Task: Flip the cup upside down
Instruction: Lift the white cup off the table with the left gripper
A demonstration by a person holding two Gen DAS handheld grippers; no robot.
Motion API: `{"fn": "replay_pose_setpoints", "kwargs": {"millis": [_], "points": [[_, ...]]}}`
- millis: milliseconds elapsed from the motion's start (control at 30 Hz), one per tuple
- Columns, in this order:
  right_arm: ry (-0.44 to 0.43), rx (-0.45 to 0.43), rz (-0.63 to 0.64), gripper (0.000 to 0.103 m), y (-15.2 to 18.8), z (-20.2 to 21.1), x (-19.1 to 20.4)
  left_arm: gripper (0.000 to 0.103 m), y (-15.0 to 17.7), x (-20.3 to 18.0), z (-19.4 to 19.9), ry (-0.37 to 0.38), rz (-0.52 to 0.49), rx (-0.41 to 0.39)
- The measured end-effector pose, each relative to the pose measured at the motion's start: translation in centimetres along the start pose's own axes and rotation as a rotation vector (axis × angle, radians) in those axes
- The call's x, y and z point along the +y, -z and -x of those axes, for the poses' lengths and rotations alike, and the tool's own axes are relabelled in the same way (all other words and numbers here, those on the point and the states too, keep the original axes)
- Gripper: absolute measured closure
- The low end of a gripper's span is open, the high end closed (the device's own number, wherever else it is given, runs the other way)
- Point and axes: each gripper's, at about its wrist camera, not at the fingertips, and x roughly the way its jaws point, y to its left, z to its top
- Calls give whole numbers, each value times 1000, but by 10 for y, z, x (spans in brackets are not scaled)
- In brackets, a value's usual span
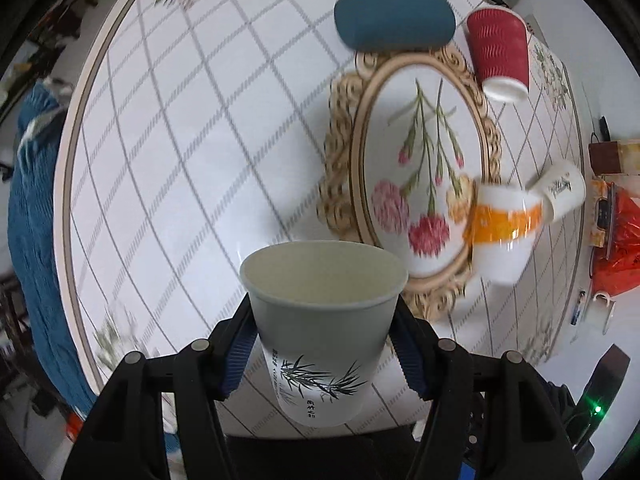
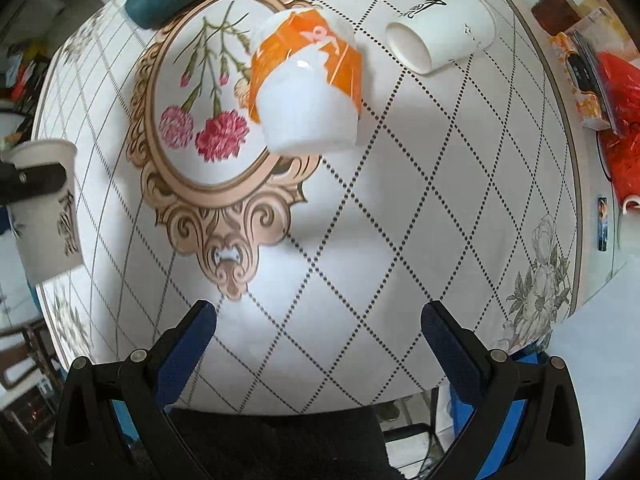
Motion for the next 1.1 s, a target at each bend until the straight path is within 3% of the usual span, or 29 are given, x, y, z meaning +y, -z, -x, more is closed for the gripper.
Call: {"fn": "replay_pose_setpoints", "kwargs": {"millis": [233,467,700,900,1100], "points": [[5,0,61,0,30,-5,-15,43,51,-23,-17,19,40,35],[22,13,90,0,58,-21,-39,42,79,-55,-50,47,64,88],[45,48,75,0,70,-44,-49,42,90,-75,-84,30,63,130],[57,69,53,0,66,-58,-63,41,89,-84,-98,-14,33,118],[69,76,32,0,71,-77,-78,39,92,-93,-104,-11,24,110]]}}
